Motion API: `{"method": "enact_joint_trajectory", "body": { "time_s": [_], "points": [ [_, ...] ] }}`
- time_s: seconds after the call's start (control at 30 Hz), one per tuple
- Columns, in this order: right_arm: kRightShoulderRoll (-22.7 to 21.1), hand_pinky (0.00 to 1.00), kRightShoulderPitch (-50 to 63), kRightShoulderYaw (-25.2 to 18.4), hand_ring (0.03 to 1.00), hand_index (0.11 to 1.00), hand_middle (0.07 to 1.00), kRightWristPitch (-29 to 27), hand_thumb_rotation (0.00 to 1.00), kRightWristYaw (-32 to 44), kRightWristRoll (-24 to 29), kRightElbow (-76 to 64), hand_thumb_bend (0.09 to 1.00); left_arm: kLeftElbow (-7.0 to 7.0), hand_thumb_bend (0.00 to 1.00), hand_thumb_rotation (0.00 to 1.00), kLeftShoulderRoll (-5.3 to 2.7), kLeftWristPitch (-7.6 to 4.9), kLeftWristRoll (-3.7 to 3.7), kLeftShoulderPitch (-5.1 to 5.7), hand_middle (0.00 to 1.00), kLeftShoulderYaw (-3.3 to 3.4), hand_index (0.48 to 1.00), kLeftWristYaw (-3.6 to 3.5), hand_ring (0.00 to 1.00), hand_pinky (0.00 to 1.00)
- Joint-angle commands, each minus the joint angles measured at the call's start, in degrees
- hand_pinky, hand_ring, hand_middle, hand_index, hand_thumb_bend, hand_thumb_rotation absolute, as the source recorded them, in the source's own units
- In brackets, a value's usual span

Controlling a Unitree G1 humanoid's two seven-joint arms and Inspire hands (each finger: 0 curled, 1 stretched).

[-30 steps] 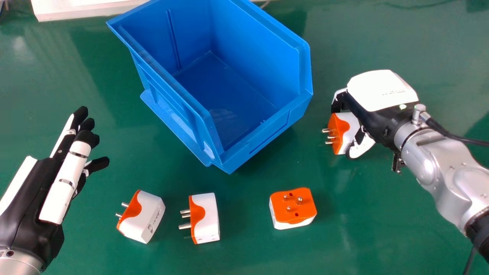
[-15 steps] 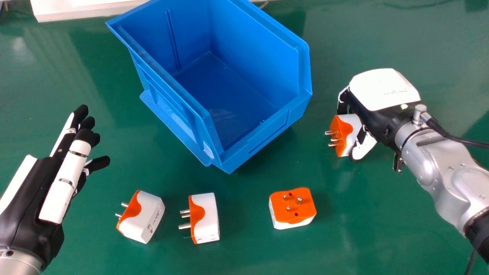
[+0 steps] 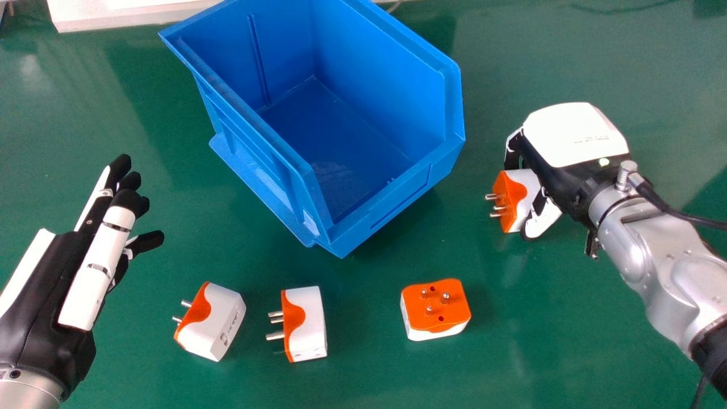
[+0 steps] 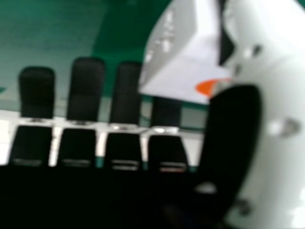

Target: Pick all objects and put in blue box

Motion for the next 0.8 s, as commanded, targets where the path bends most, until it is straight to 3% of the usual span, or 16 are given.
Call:
{"method": "enact_joint_trajectory", "body": {
  "time_s": [0.0,0.47,0.6,0.77],
  "points": [
    [-0.98,0.35,1.19,-2.09,0.446,0.475,0.534,-0.01,0.0,-0.84,0.83,-3.77,0.499,-0.21,0.4,1.0,0.53,0.15,-0.12,-0.76,1.0,0.1,1.0,0.08,0.97,0.87],
    [-5.68,0.34,18.09,-12.79,0.443,0.493,0.536,-1.06,0.0,1.59,2.96,-32.93,0.495,3.51,0.41,1.0,1.39,0.65,1.05,-5.18,1.0,-0.75,1.0,0.3,0.97,0.87],
    [-5.23,0.34,21.89,-16.12,0.442,0.5,0.535,-0.76,0.0,2.33,3.39,-39.91,0.495,4.9,0.41,1.0,1.57,0.59,1.55,-6.67,1.0,-1.1,1.0,0.39,0.97,0.87],
    [-3.57,0.34,26.3,-19.73,0.439,0.515,0.532,-0.09,0.0,3.57,4.37,-48.39,0.493,6.34,0.41,1.0,1.49,0.0,2.22,-7.76,1.0,-1.52,1.0,0.43,0.97,0.87]
  ]
}}
